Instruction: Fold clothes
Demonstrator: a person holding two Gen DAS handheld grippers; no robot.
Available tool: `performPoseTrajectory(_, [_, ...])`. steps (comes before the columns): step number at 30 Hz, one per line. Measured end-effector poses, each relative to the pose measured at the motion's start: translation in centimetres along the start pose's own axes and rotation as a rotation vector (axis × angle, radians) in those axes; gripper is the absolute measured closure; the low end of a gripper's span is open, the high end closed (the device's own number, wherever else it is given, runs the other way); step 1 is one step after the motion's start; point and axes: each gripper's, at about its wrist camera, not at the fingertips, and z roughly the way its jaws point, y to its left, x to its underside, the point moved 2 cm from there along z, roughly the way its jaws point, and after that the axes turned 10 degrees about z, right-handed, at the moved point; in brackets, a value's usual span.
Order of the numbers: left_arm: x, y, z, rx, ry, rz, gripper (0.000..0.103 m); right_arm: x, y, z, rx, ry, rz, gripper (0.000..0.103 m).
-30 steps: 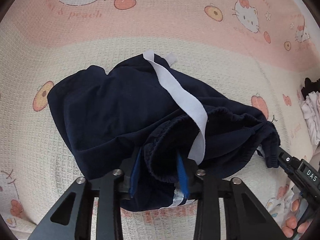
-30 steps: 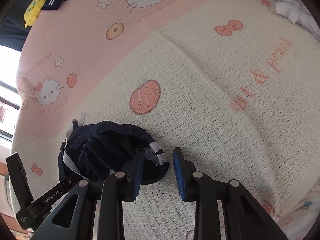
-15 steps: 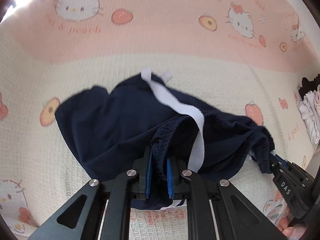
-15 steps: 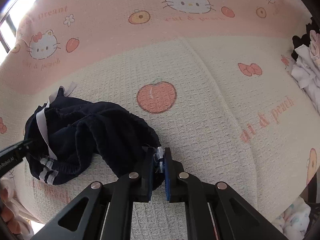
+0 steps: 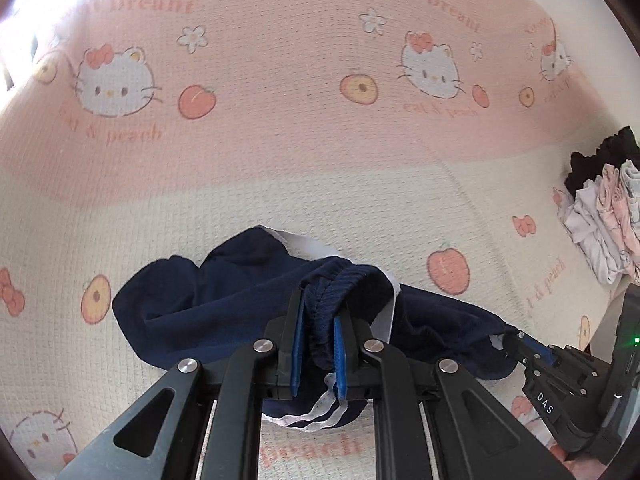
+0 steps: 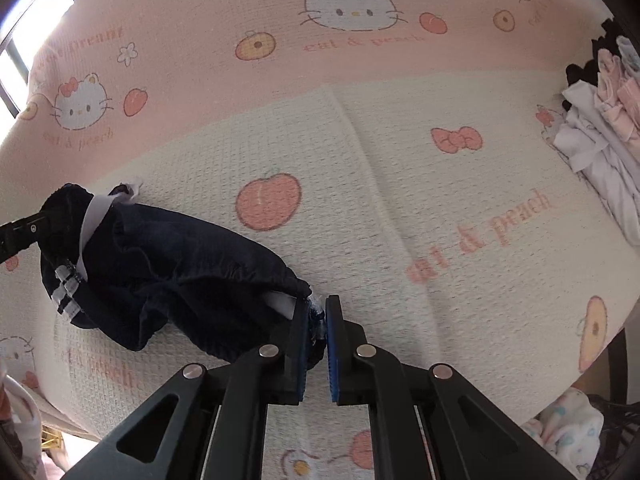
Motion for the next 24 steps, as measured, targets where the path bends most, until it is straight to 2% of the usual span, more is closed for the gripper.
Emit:
performPoseTrajectory(13, [-2.3,-3.6,0.2,0.024,-0.003,0.095,0.092,-0.3,-4.8,-1.0,0.022,0.017,0.102,0.097])
performPoseTrajectory(19, [-3.0,-4.9,0.6,0.034,0.008,0.114,0.092,-0.5,-6.7,-1.3,-0.034,0.024,0.177,0.097])
performPoseTrajectory(24, [-3.5,-5.3,0.4,0.044,0.012,0.099,0.092,-0.8,-7.0,-1.4,-0.031,0.035,0.17,0.097])
